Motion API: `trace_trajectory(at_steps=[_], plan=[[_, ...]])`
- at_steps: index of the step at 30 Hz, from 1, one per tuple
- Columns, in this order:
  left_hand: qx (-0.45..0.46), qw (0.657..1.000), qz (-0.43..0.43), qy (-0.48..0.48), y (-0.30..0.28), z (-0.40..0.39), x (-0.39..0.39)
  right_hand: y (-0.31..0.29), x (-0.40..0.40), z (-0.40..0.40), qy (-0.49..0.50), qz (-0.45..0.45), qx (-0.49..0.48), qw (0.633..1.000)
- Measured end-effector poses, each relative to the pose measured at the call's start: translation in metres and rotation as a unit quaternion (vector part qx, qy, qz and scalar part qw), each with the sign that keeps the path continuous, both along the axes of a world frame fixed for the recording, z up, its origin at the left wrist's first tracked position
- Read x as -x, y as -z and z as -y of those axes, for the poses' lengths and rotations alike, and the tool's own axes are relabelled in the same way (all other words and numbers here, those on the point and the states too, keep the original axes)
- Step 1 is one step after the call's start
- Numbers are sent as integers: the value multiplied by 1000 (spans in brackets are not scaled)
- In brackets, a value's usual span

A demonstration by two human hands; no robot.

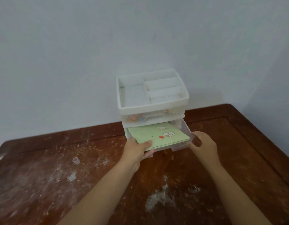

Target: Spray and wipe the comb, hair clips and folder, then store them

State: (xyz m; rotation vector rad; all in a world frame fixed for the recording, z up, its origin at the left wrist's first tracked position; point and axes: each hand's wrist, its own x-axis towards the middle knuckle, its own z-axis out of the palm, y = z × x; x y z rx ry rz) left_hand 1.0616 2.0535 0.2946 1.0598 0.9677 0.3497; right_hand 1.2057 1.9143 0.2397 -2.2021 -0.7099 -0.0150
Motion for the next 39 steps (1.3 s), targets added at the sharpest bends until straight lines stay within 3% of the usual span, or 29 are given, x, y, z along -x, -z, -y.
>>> trace_trajectory(at_steps=[9, 13, 15, 17, 18, 20, 24, 31, 35, 39], plan=[[-31, 996, -41, -71, 3, -6, -16, 3, -8, 3, -24, 20, -19, 999], [-142, 982, -123, -1, 3, -8, -13, 6, -10, 5, -35, 19, -29, 999], [-258, 942, -193, 92, -1, -4, -3, 7, -12, 5, -36, 18, -32, 999], [-392, 872, -250, 154, 2, -1, 8, 7, -13, 4, -38, 15, -32, 999], [-448, 842, -263, 147, 4, -2, 13, 8, -14, 4, -41, 14, -33, 999], [-494, 817, -271, 124, 12, -9, 24, 7, -14, 3, -45, 10, -36, 998], [-461, 845, -241, 125, 27, -23, 28, 4, -17, -3, -43, -26, -48, 998], [-424, 886, -185, 1, 38, -66, -10, 9, -41, -56, -28, -160, -106, 981], [-405, 900, -161, -16, 38, -73, -23, 12, -50, -71, -28, -131, -91, 987], [-414, 893, -175, -23, 49, -71, -25, 6, -47, -67, -51, -103, -55, 992]])
